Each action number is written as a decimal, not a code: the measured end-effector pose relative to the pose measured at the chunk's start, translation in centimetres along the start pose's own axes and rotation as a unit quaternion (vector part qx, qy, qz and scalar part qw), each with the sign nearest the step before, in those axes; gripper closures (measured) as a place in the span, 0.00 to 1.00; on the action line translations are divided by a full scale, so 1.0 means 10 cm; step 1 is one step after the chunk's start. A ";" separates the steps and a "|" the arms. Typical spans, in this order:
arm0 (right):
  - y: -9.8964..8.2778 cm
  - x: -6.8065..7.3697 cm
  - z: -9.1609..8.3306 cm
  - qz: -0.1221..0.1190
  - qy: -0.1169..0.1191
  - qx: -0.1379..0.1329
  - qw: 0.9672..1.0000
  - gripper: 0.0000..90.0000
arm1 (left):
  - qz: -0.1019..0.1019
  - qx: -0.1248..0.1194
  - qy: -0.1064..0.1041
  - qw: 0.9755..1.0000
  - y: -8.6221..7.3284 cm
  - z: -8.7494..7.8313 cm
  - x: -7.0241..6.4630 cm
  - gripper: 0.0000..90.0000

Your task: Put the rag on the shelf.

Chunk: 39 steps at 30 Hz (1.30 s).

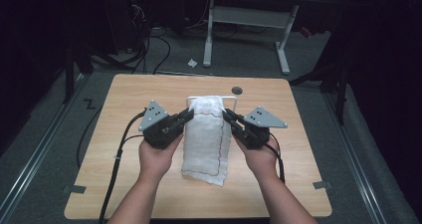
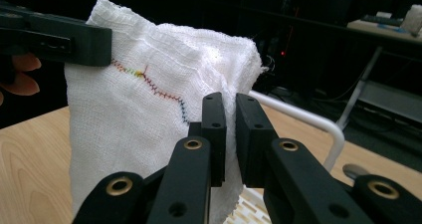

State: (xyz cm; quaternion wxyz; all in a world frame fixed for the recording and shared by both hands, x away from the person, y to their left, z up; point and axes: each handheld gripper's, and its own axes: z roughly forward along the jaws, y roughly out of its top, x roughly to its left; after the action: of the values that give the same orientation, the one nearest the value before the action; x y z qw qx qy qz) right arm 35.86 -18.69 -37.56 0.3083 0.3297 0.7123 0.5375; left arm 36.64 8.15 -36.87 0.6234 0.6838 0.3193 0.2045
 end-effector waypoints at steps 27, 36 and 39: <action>0.49 -0.13 -0.07 -0.005 -0.009 -0.042 0.999 0.93 | 0.028 -0.041 -0.005 0.999 0.47 0.03 -0.01 0.96; 0.59 -0.20 -0.05 -0.005 -0.016 -0.043 0.999 0.94 | 0.050 -0.039 0.006 0.998 0.61 0.14 0.02 0.96; 0.67 -0.26 -0.02 0.004 -0.019 -0.049 0.999 0.94 | 0.047 -0.046 0.005 0.998 0.70 0.21 0.08 0.96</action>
State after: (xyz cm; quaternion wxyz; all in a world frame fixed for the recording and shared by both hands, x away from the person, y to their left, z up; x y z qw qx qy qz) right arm 38.17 -19.49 -30.83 0.3351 0.3268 0.6783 0.5664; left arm 39.88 7.02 -30.39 0.6423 0.6676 0.2802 0.2516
